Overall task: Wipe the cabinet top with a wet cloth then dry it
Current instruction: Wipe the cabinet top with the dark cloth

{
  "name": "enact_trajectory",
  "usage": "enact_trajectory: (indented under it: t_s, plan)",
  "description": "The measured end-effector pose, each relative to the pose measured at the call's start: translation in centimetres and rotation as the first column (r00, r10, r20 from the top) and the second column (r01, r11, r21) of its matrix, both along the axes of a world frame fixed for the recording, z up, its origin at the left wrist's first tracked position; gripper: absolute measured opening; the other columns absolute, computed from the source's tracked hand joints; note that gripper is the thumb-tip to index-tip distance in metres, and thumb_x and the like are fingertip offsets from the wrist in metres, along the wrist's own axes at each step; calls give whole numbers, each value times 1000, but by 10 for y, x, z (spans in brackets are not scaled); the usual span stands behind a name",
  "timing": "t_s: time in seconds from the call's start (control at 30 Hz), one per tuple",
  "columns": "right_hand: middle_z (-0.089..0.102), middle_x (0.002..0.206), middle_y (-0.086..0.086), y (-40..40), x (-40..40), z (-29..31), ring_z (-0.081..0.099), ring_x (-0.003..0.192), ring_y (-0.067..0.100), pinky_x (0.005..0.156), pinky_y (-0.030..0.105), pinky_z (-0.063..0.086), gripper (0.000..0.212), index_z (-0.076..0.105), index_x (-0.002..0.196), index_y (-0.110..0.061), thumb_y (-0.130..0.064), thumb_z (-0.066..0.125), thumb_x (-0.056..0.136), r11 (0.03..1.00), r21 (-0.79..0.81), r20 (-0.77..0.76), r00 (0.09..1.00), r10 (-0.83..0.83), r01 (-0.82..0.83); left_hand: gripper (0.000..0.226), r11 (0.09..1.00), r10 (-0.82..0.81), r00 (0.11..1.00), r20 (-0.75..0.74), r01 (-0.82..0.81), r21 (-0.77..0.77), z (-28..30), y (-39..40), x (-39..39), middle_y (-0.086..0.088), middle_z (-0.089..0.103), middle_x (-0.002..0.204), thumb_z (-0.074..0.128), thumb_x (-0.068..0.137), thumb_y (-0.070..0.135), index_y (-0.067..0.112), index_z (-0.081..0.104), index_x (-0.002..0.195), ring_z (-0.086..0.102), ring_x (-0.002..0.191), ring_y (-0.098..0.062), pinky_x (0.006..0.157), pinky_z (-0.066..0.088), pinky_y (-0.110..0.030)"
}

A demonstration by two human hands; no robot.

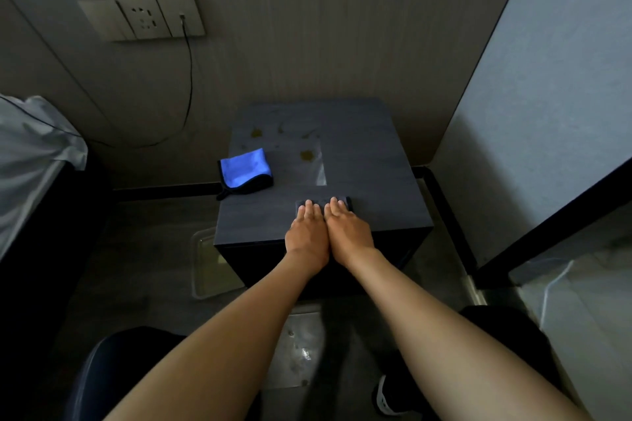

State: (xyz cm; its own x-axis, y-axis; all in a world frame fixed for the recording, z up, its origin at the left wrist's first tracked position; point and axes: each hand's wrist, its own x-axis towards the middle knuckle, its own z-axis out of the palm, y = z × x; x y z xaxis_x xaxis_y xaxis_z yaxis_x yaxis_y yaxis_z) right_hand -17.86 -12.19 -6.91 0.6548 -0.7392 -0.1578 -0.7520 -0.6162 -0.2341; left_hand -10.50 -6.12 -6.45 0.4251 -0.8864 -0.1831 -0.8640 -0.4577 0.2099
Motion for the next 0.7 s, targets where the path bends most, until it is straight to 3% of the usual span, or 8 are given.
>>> enact_trajectory:
  t_s: [0.27,0.4,0.53,0.7]
  plan:
    - [10,163,9,-18,29,0,13,150,23,114,36,30,52,20,153,-6,-18,34,105,999,-26,28,999,24,-23,76,998,28,999,29,-29,47,-1,-22,30,-10,-4,162,49,100,24,5,0,154,-2,150,-21,118,24,-31]
    - [10,163,12,-32,44,-2,10,151,23,116,35,26,68,18,153,-3,-19,54,98,998,-53,29,999,38,-36,78,998,15,999,50,-19,66,-3,-39,49,-13,-5,162,48,99,26,3,-2,154,-3,150,-24,120,17,-32]
    - [10,163,13,-50,63,-5,11,151,23,117,34,25,54,16,154,-3,-14,37,105,995,-96,45,999,12,-7,67,998,-8,997,71,3,64,-6,-61,69,-14,-5,162,36,102,19,3,-3,154,-3,150,-25,121,14,-34]
    - [11,163,12,-82,84,-5,11,151,23,116,34,25,56,17,154,-3,-15,39,104,994,-106,63,997,38,-31,63,999,-24,997,79,21,34,-4,-94,90,-16,-5,161,33,104,17,1,-3,153,-4,150,-26,121,8,-32]
